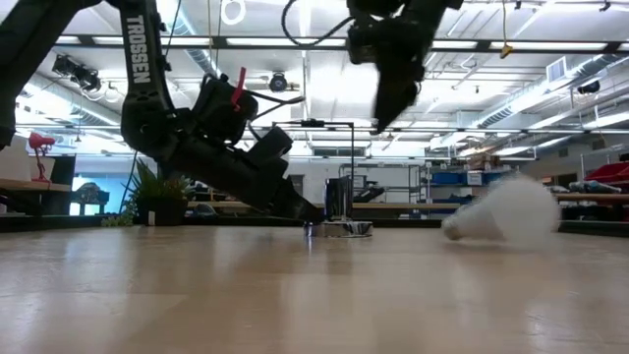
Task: Screw lightbulb
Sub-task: Insert the white lightbulb into the silver lamp
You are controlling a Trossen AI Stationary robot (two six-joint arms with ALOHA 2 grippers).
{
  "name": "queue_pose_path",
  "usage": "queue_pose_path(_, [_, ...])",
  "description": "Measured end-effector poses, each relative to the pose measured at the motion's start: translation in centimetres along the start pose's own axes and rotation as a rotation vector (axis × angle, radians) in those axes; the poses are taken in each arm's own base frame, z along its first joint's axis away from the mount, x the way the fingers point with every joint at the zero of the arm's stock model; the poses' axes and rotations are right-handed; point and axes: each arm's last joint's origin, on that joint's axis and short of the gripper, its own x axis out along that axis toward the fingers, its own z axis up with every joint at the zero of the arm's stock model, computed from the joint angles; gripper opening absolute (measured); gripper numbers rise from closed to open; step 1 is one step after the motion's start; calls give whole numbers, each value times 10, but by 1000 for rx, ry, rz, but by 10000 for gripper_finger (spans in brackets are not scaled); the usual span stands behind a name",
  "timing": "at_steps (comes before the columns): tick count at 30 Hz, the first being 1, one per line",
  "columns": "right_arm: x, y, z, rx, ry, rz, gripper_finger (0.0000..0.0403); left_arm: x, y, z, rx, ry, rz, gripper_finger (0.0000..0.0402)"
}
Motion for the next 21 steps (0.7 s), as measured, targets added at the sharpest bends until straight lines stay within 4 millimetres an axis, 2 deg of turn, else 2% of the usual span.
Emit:
queue_pose_path(4, [9,16,-21,59,157,22,323,-3,0,3,0,-2,-1,19])
queue_pose_path(9, [30,40,-47,120,286,80,323,-6,-1,6,-1,-4,-11,19])
queue_pose_path(16, [62,60,-74,285,313,103,321,-8,-1,8,-26,-11,-13,19])
queue_pose_path(21, [79,64,-86,398,315,100,321,-8,-1,8,-26,-13,-13,19])
